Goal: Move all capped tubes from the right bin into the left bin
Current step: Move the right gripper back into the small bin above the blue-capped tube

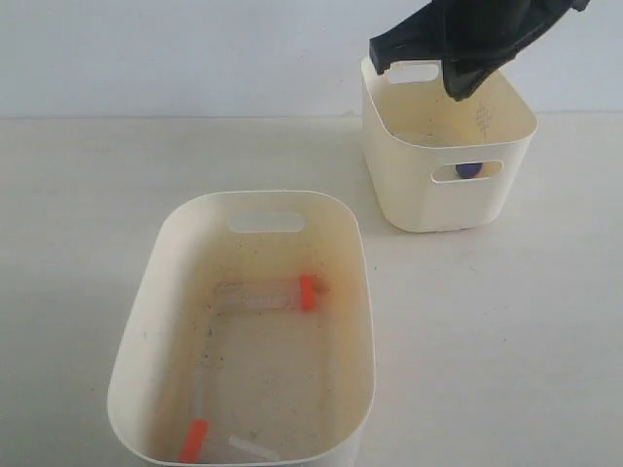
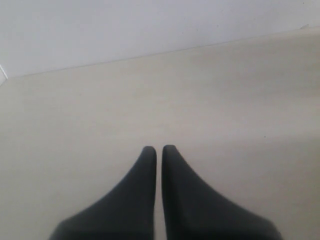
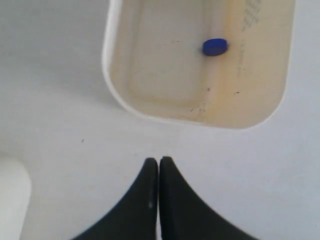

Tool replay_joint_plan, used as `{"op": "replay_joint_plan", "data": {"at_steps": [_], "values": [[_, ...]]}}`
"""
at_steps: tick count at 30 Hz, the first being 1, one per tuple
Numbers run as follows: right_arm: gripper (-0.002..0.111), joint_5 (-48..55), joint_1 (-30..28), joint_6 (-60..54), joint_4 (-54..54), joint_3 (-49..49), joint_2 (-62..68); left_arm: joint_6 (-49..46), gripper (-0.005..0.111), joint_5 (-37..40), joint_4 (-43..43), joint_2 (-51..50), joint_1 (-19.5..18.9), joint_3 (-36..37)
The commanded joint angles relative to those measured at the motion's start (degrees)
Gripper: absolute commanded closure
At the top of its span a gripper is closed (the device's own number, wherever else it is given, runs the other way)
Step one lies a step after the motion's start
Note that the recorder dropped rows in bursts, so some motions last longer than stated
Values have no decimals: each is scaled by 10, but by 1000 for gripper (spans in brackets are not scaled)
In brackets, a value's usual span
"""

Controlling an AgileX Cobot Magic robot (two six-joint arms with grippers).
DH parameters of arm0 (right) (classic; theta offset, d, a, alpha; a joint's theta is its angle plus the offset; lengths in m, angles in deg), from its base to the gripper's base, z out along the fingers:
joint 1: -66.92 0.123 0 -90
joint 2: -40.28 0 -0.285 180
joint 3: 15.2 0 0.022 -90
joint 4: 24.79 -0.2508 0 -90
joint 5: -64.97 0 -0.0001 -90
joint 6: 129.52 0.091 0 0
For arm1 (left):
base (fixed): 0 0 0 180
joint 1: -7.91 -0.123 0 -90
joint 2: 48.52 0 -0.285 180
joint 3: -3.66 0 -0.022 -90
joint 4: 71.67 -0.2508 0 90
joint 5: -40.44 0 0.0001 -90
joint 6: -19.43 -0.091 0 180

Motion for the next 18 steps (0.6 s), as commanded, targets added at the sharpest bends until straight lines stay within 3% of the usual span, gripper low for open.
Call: {"op": "replay_joint_plan", "data": {"at_steps": [1, 7, 13, 18], "values": [[108, 4, -66, -3, -21, 69, 74, 5, 102, -2, -1, 0, 1, -2], [108, 4, -115, -22, -69, 170, 164, 5, 102, -2, -1, 0, 1, -2], [108, 4, -114, -26, -80, 329, 273, 5, 102, -2, -1, 0, 1, -2], [109, 4, -114, -42, -78, 376, 323, 5, 102, -2, -1, 0, 1, -2]]}}
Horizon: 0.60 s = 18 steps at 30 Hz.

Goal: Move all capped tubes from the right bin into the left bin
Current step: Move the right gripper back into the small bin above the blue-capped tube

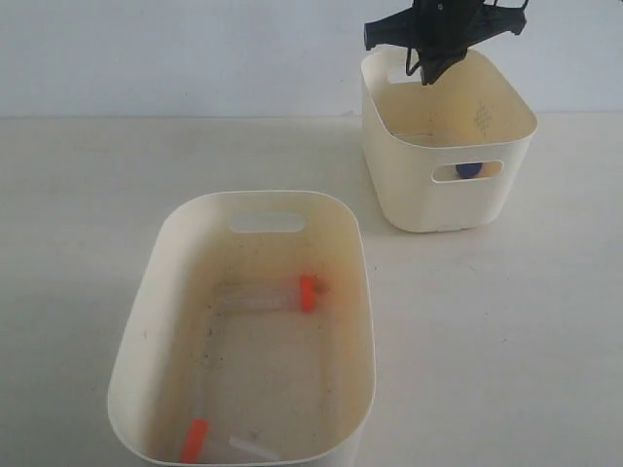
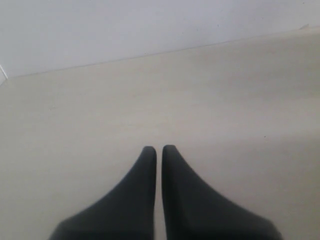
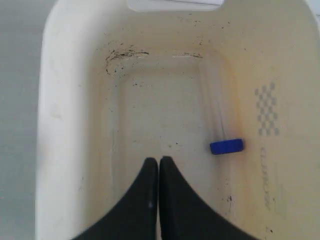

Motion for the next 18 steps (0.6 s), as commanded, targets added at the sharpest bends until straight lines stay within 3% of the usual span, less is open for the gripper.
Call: {"op": "replay_joint_plan", "data": {"at_steps": [1, 18], "values": [[109, 0, -3, -8, 19, 13, 15, 5, 102, -2, -1, 0, 1, -2], [109, 0, -3, -16, 82, 13, 44, 5, 102, -2, -1, 0, 1, -2]]}}
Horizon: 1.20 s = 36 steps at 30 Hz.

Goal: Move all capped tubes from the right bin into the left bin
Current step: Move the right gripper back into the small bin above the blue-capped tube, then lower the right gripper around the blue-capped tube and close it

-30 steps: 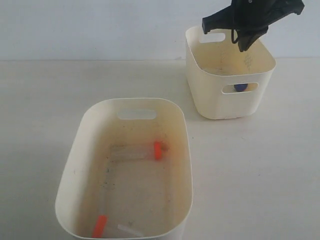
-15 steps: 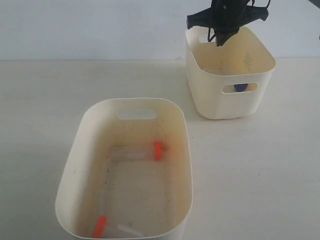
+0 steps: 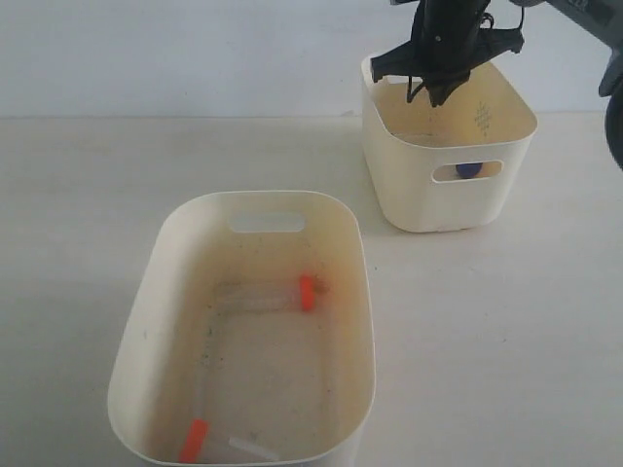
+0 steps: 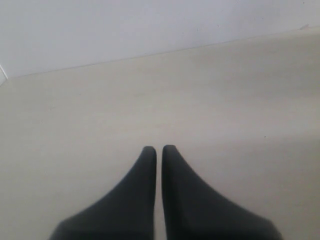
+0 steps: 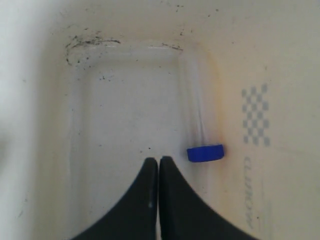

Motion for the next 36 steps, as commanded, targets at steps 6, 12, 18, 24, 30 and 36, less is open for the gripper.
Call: {"op": "replay_joint_plan", "data": {"at_steps": [6, 12, 18, 24, 30, 36], "values": [[109, 0, -3, -7, 46, 1, -1, 5, 102, -2, -1, 0, 1, -2], [109, 0, -3, -15, 51, 1, -1, 5, 102, -2, -1, 0, 1, -2], [109, 0, -3, -17, 51, 0, 1, 5, 102, -2, -1, 0, 1, -2], [109, 0, -1, -19, 51, 0, 14, 5, 102, -2, -1, 0, 1, -2], [109, 0, 0, -19, 51, 0, 22, 5, 102, -2, -1, 0, 1, -2], [109, 0, 13, -19, 62, 0, 37, 5, 102, -2, -1, 0, 1, -2]]}}
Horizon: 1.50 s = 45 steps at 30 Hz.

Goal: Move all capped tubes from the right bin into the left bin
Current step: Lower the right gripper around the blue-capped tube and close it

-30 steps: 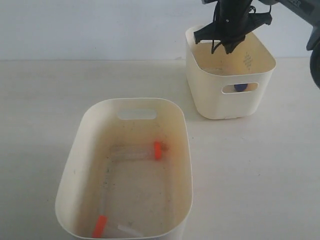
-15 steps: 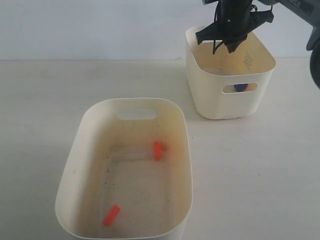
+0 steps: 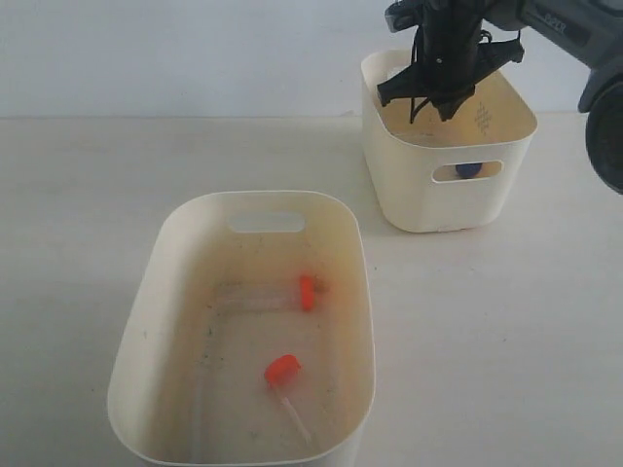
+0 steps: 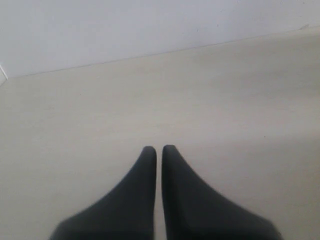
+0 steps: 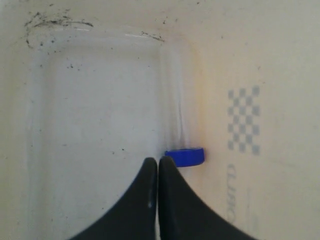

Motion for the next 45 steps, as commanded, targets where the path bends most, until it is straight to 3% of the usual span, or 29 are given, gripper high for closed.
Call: {"op": "replay_joint_plan", "data": {"at_steps": [1, 37, 39, 41, 45], "values": [[109, -1, 9, -2, 12, 0, 11, 5, 102, -2, -1, 0, 1, -2], [108, -1, 10, 5, 60, 0, 71, 5, 102, -2, -1, 0, 1, -2], [103, -1, 7, 5, 60, 0, 71, 5, 102, -2, -1, 0, 1, -2], [90, -1, 5, 5, 60, 0, 71, 5, 102, -2, -1, 0, 1, -2], [39, -1, 1, 34, 61, 0, 72, 5, 102, -2, -1, 0, 1, -2]]}}
